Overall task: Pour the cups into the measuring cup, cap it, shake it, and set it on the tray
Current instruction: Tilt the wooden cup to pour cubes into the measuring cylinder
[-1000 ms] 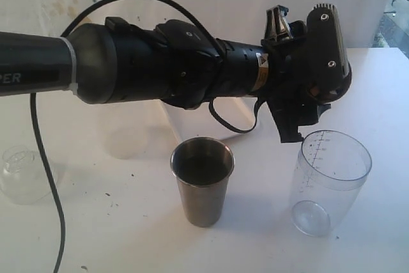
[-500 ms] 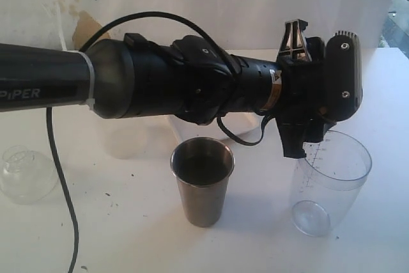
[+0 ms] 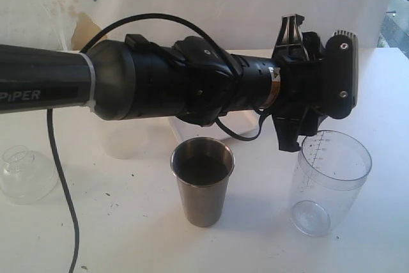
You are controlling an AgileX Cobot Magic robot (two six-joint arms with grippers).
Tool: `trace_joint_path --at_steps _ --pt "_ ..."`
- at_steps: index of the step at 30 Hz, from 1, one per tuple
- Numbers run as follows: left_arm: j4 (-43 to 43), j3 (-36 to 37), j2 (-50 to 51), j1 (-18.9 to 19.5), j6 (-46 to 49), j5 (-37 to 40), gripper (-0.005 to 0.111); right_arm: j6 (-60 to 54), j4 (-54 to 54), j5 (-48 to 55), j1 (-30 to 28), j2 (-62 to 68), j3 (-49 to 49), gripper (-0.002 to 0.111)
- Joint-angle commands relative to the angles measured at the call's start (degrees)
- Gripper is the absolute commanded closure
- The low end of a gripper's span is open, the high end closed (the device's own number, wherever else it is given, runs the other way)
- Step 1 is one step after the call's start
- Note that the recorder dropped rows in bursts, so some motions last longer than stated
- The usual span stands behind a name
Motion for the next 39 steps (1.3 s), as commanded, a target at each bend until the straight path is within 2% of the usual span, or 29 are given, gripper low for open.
trace_joint_path --at_steps 1,14,22,26,34,39 --pt "-0.5 -0.6 -0.4 -0.9 0.5 1.0 0.107 0.2 -0.1 -0.1 -0.3 -0.3 0.3 0.108" --pt "-0.5 -0.6 -0.4 -1.7 2.1 0.9 0.107 0.2 -0.1 -0.1 -0.3 -0.3 0.3 0.108" --pt "-0.5 -0.6 -0.4 -1.7 9.1 5.8 0.107 0.2 -0.1 -0.1 -0.3 -0.3 0.3 0.108" --pt "-0.5 -0.6 -0.4 -1.7 9.6 6.5 0.107 0.2 -0.1 -0.1 -0.3 -0.3 0.3 0.108" --pt "-0.5 -0.6 -0.4 -4.6 10.7 11.0 0.107 0.2 -0.1 -0.1 -0.3 -0.3 0.3 0.108" --pt "-0.5 -0.6 -0.4 -4.6 10.7 11.4 0.107 0.2 -0.1 -0.1 0.9 -0.3 0.3 0.108"
